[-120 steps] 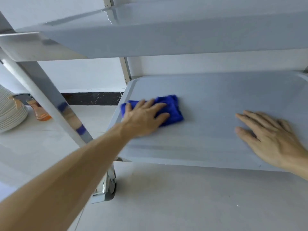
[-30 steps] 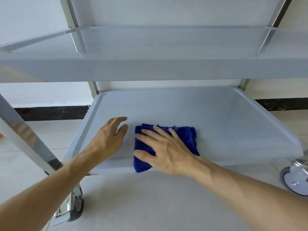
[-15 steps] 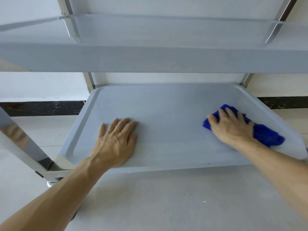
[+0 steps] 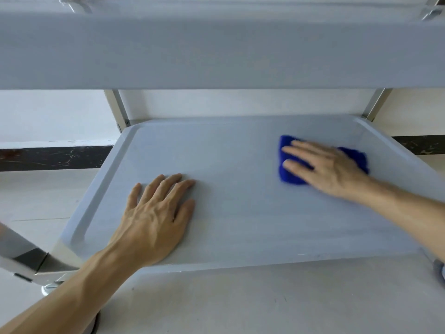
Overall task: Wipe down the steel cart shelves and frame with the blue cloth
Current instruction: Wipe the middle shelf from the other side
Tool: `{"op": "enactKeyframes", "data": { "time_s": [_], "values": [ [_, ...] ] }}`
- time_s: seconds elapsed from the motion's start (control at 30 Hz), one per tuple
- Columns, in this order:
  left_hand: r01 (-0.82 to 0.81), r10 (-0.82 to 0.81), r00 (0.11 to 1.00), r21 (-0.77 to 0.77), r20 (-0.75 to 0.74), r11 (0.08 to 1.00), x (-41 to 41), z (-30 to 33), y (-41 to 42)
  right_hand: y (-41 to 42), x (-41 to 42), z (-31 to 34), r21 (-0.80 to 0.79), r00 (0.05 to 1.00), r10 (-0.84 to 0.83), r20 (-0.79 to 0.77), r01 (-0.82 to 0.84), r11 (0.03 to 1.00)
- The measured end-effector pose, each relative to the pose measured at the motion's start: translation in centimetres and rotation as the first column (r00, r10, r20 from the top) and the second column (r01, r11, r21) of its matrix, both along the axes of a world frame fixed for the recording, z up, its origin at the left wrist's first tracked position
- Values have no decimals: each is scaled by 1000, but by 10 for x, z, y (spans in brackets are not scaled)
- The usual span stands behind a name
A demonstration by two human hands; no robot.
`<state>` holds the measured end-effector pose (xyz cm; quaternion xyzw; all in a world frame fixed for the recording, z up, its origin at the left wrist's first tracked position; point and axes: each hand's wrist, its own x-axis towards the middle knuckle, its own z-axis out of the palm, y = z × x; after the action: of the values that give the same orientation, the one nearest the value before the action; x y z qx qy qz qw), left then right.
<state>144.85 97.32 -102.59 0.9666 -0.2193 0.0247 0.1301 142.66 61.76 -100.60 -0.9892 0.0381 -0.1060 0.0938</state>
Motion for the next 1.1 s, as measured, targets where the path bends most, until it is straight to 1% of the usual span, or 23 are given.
{"op": "enactKeyframes", "data": {
  "time_s": [0.07, 0.17, 0.23, 0.27, 0.3, 0.33, 0.4, 0.43, 0.5, 0.57, 0.63, 0.67, 0.7, 0.73, 0.77, 0.8, 0.83, 0.9, 0.93, 1.0, 1.03, 1.07, 1.1],
  "values": [
    [-3, 3, 1000, 6, 2, 1000, -1, 0, -3, -41, 13, 0, -18, 963, -257, -79, 256, 966],
    [-1, 1, 1000, 9, -5, 1000, -1, 1, -6, -61, 37, -3, -47, 822, -544, -171, 544, 838],
    [-8, 8, 1000, 9, 6, 1000, -1, 2, -6, -39, 65, -3, -35, 749, -638, -179, 643, 765],
    [-10, 10, 1000, 5, 14, 1000, 0, 3, -6, -20, 78, -3, -29, 754, -635, -170, 640, 768],
    [-10, 10, 1000, 1, 17, 1000, 0, 3, -5, 0, 90, -4, -26, 795, -589, -145, 592, 805],
    [-9, 9, 1000, -2, 15, 1000, 0, 3, -6, 23, 99, -5, -29, 860, -498, -115, 498, 867],
    [-16, 16, 1000, -4, 4, 1000, 1, 3, -5, 70, 107, -7, -46, 971, -229, -75, 226, 973],
    [-18, 18, 1000, -2, 2, 1000, 1, 3, -5, 91, 105, -8, -64, 994, -89, -67, 85, 994],
    [-21, 21, 1000, 9, 5, 1000, 1, 2, -3, 120, 90, -11, -80, 983, 164, -78, -170, 982],
    [-26, 26, 1000, 14, 10, 1000, 1, 3, -1, 120, 67, -14, -32, 928, 366, -73, -369, 929],
    [-19, 19, 1000, 15, 7, 1000, 1, 3, -2, 94, 50, -12, 13, 883, 468, -28, -468, 883],
    [-18, 18, 1000, 15, 3, 1000, 1, 2, -2, 76, 46, -11, 18, 883, 469, 3, -469, 883],
    [-19, 19, 1000, 15, 0, 1000, 1, 2, -3, 57, 46, -9, 25, 901, 432, 32, -433, 901],
    [-20, 20, 1000, 18, 0, 1000, 0, 1, -4, 36, 48, -6, 40, 933, 358, 46, -360, 932],
    [-22, 22, 1000, 22, 4, 1000, 0, 1, -5, 14, 52, -4, 57, 968, 249, 41, -251, 966],
    [-24, 24, 1000, 24, 7, 999, -1, 1, -7, -7, 58, -3, 70, 995, 99, 25, -101, 992],
    [-24, 24, 1000, 26, 8, 999, -1, 1, -8, -25, 64, -3, 67, 997, -77, 4, 77, 995],
    [-26, 26, 1000, 35, 7, 999, -2, 1, -10, -45, 82, -7, 25, 924, -382, -31, 383, 923],
    [-30, 30, 1000, 39, 9, 999, -2, 1, -10, -44, 95, -8, 10, 879, -475, -41, 476, 879],
    [-37, 36, 999, 35, 10, 999, -2, 1, -10, -23, 122, -9, -10, 809, -584, -73, 585, 811],
    [-41, 40, 999, 34, 10, 999, -2, 0, -10, -6, 135, -9, -13, 792, -603, -96, 604, 797],
    [-45, 44, 999, 33, 10, 998, -2, 0, -10, 14, 147, -9, -11, 802, -586, -115, 588, 808],
    [-46, 45, 999, 32, 12, 998, -3, 0, -10, 37, 157, -8, -9, 842, -526, -121, 529, 849]
  ]
}}
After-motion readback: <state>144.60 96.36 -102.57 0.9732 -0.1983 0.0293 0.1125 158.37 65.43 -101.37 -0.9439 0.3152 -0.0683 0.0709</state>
